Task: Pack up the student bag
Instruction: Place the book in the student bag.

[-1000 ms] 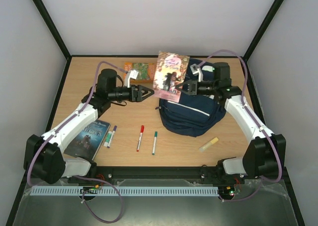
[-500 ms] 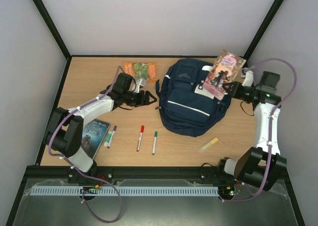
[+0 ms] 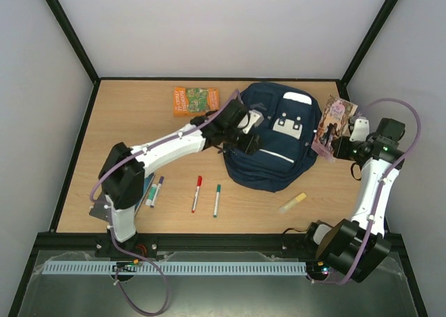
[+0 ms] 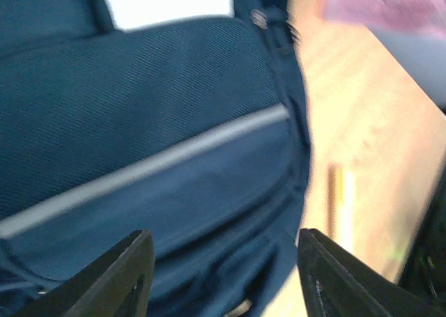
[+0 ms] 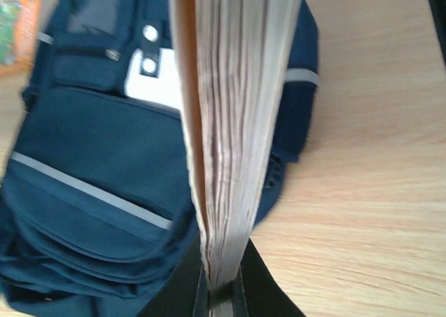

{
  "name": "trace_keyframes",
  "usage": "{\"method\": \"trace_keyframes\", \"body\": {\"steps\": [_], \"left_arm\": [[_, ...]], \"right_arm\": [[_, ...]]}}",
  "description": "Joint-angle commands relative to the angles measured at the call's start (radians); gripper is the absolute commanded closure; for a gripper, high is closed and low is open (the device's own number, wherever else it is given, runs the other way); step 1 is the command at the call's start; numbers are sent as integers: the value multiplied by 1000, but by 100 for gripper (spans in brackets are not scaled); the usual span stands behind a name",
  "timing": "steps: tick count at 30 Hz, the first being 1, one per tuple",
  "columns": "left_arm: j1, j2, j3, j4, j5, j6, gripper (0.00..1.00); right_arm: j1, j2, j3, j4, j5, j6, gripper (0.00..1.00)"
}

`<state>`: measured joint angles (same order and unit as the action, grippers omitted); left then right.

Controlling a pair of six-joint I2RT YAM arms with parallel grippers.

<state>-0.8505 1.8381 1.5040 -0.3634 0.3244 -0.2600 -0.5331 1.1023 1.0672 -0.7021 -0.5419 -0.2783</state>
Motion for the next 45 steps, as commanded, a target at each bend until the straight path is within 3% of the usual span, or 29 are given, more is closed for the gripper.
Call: {"method": "trace_keyframes", "body": {"steps": [1,6,12,18,24,28,33,37,41,45], "left_arm": [[116,131,182,-178,-200,-53,38],[280,368,410,-199,-77,-181,39],[375,571,608,-133,43,-226,43],[401,683,682,-51,204,-253,43],[403,726,691,-5,252,-268,47],[403,733,677,0,251,-281,56],[402,739,662,-3,252,-284,75],[411,696,617,9,231,-291,97],[424,578,453,67,130,-335,98],[432,410,192,196,22,-430,98]], "right_arm": [[-5,8,-47,40,159,-83,99],[-5,-11,-83,87,146,-115,99],[-6,-10,-89,78,110,-122,99],[-5,6,-93,47,91,-130,99],[-5,3,-106,61,75,-105,99],[-6,8,-106,80,49,-73,99],[-5,27,-116,102,18,-34,99],[-6,43,-116,102,8,-22,99],[-5,50,-119,115,31,-30,99],[-5,62,-117,128,40,-28,99]]}}
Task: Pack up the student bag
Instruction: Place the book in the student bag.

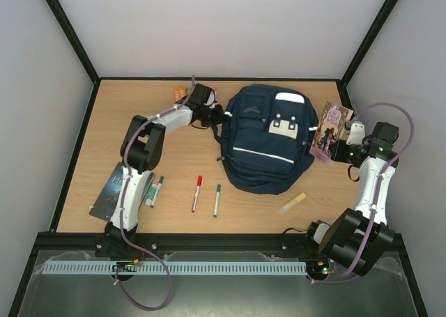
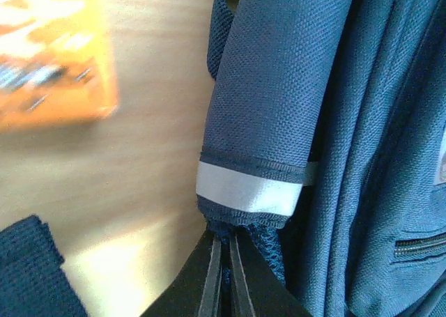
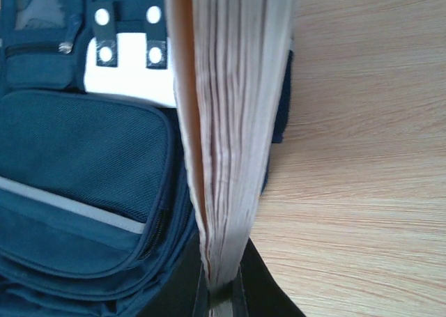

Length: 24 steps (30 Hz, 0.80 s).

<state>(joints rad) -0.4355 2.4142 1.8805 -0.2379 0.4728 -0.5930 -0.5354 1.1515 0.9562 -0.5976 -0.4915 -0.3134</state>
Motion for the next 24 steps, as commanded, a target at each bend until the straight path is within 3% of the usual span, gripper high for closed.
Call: {"method": "trace_keyframes", "body": {"steps": [1,4,7,10,14,19,24], "left_arm": [[16,-222,-252,99,-157,-128,98],[-3,-337,-429,161,-249,-217,98],[-10,-385,-495,148,-290,-217,96],[-3,-376,-439,16,-324,-162,63],[-10,-427,-409,-97,-392,-85,46],[-93,-514,-402,-101,-310,122,45],[-292,-538,-346,-147,-228,423,45]], "right_arm": [[-3,16,-6,25,-16,10,99],[-3,27,-6,24,-36,21,99],[-3,33,-4,22,-44,22,99],[-3,31,-5,18,-43,13,99],[-3,25,-9,16,-36,-3,99],[-4,32,-9,18,-34,-5,99],[-3,57,16,0,-71,10,99]]}}
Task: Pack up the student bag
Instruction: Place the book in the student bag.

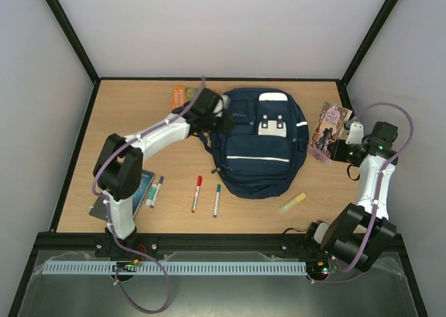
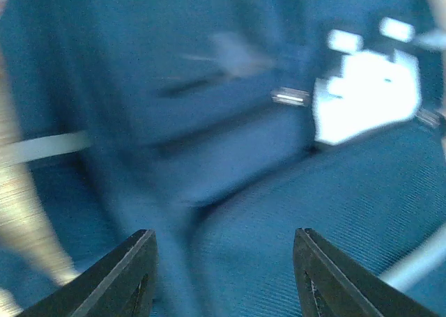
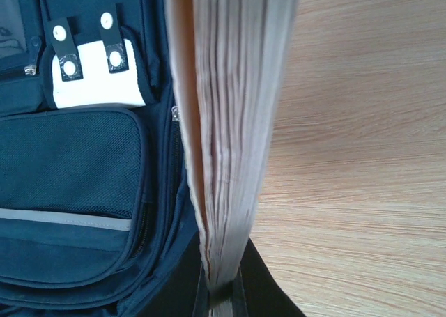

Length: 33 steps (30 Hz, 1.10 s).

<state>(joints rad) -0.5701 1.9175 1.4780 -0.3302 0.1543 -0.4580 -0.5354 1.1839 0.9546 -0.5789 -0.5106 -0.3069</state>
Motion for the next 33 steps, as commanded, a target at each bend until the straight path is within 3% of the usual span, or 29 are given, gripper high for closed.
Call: {"method": "trace_keyframes", "body": {"steps": [1,7,14,26,33], "left_arm": [[-212,-39,69,-76,100,363,45],[-391,45,199,-207,154,492,46],[-506,164,295,-325,25,563,45],[-559,228,268,-333,-151,591,46],[-559,264,272,-334,-198,594,54]], "right_arm": [[-3,28,22,-19,-58,8,99],[-3,30,21,-20,-65,17,99],[-3,22,4,-24,-58,8,99],[-3,22,-11,-25,-65,5,99],[-3,20,-25,-24,-66,3,99]]}}
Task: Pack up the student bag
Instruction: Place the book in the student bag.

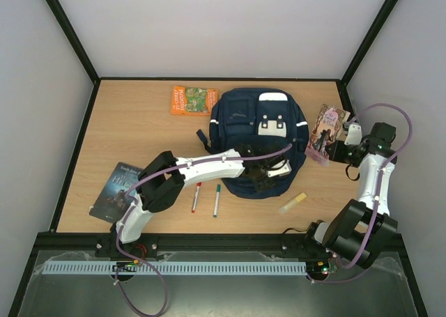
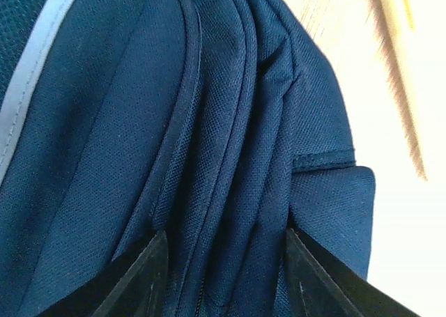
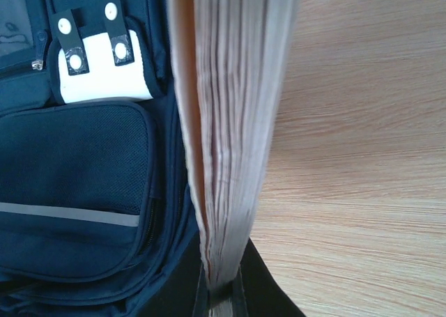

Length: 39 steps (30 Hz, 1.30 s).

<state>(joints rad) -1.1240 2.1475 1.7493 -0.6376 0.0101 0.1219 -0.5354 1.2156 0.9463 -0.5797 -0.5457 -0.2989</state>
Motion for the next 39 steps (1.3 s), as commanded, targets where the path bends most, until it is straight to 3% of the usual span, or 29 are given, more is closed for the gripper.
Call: {"method": "trace_keyframes", "body": {"steps": [1,7,14,18,33,39], "left_arm": [[-5,40,2,-28,-58,14,55],[-12,53,3,-34,-32,26,51],[-6,75,97,-42,-105,18,87],[8,67,176,-30,-135,15,97],[140,40,381,149,-285,-18,98],[213,55,435,207,-200,-69,98]], "right_arm": [[-3,-11,-18,-23,-31,-5,99],[-3,-7,-21,-22,-35,-6,99],[-4,-2,33,-57,-44,-3,99],[-3,-7,95,-103,-50,0,99],[-3,-25,310,-346,-116,36,99],[-3,-33,311,-439,-152,-1,99]]}}
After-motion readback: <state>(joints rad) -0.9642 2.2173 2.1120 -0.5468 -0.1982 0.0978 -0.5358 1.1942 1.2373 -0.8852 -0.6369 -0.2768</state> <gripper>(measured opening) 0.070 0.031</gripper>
